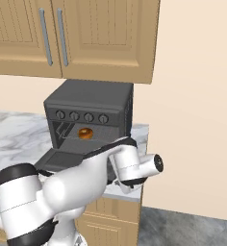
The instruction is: Pick up the bagel from the plate, place it on the toaster oven rack, close the door, and set the timer.
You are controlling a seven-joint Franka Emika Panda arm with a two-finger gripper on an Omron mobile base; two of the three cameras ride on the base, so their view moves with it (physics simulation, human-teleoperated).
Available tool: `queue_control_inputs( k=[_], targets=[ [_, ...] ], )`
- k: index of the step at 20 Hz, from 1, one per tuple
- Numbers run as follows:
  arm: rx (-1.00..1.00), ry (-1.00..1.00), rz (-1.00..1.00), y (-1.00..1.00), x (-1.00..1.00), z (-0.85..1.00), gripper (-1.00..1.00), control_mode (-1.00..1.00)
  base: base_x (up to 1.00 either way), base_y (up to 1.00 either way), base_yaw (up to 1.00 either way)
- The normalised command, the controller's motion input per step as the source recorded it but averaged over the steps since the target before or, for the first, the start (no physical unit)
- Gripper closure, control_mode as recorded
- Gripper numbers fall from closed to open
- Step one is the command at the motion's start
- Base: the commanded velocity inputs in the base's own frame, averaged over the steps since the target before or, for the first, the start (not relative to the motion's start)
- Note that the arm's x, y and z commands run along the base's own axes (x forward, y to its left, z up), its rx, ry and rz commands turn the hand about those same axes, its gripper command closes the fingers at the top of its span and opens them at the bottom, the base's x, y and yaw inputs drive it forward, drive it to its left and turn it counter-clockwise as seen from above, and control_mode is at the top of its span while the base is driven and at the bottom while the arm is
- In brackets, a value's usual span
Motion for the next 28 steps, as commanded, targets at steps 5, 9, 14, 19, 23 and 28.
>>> queue_control_inputs(
  k=[5, 9, 14, 19, 23, 28],
  targets=[
    [0.0, 0.0, 0.0, -0.18, 0.26, -0.18, -1.0, -1.0, 0.0, 0.0, 0.0],
    [0.01, 0.0, 0.0, -0.03, 0.08, -0.02, -1.0, -1.0, 0.0, 0.0, 0.0],
    [0.12, 0.02, 0.02, 0.02, 0.0, 0.0, -1.0, -1.0, 0.0, 0.0, 0.0],
    [0.22, 0.01, 0.04, 0.15, 0.02, 0.0, -1.0, -1.0, 0.0, 0.0, 0.0],
    [0.27, 0.0, 0.0, 0.2, 0.2, 0.1, -1.0, -1.0, 0.0, 0.0, 0.0],
    [0.29, 0.0, 0.0, 0.17, 0.25, 0.3, -1.0, -1.0, 0.0, 0.0, 0.0]
  ],
)
